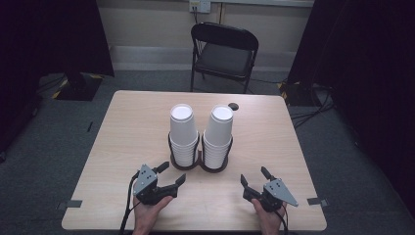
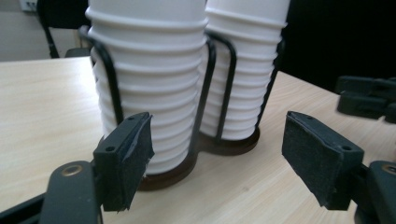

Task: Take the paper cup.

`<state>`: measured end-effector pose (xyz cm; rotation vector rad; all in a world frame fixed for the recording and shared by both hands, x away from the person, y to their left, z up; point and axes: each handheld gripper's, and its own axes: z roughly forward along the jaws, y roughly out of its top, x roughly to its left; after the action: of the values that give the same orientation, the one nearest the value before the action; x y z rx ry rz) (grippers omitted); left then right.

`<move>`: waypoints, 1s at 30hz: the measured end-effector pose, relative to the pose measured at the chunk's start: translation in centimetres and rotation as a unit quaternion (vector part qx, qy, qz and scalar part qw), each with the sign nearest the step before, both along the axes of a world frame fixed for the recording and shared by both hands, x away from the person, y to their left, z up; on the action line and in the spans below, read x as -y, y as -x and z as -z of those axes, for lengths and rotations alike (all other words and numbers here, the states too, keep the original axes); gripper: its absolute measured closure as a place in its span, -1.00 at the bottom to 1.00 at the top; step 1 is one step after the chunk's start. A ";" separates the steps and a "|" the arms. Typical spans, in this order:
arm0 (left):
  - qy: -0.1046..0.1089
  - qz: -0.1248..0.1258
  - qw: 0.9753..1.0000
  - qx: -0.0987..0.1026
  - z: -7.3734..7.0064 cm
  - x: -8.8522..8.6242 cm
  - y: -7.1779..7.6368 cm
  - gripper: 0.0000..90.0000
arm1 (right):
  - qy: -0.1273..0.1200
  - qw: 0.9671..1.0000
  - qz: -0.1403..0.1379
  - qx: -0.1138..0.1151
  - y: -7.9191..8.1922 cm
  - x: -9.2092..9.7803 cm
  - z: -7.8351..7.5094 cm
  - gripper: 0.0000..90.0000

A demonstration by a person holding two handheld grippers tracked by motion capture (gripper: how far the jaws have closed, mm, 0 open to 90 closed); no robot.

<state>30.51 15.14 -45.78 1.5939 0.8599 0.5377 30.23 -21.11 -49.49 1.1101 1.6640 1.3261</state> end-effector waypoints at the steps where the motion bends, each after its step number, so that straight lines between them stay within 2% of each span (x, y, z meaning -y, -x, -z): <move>1: -0.003 0.001 1.000 0.004 -0.3 0.1 0.0 -0.47 | 0.000 1.000 0.000 -0.006 -0.1 -0.1 0.0 -0.57; 3: -0.002 0.005 1.000 0.006 -0.9 0.3 -0.1 -0.48 | 0.008 1.000 0.000 -0.014 -0.3 -0.4 -0.1 -0.59; 5: -0.006 0.017 1.000 0.007 -1.3 0.5 -0.4 -0.36 | 0.017 1.000 0.000 -0.019 -0.4 -0.5 -0.1 -0.62; 10: -0.005 0.023 1.000 0.011 -1.9 1.0 -0.6 -0.35 | 0.019 1.000 -0.001 -0.011 -0.2 -0.6 0.0 -0.62; 13: -0.011 0.033 0.999 0.017 -2.3 1.1 -0.8 -0.40 | 0.014 1.000 -0.002 -0.010 -0.1 -0.5 0.0 -0.63; 15: -0.007 0.047 0.999 0.020 -2.6 1.1 -1.0 -0.39 | 0.011 1.000 -0.004 -0.011 -0.1 -0.4 0.0 -0.64; 21: 0.007 0.056 0.998 0.013 -3.3 1.7 -1.5 -0.36 | 0.008 1.000 -0.007 -0.012 -0.2 -0.3 0.0 -0.65; 26: -0.007 0.065 0.998 0.021 -4.0 2.3 -1.8 -0.39 | 0.005 1.000 -0.007 -0.008 -0.1 -0.2 0.0 -0.65; 30: -0.005 0.073 0.997 0.017 -4.5 2.7 -2.1 -0.48 | 0.000 1.000 -0.007 -0.009 -0.1 -0.1 0.0 -0.64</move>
<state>32.62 12.42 -41.28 1.6372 0.7093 0.4636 30.32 -20.96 -49.47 1.1161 1.6875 1.3286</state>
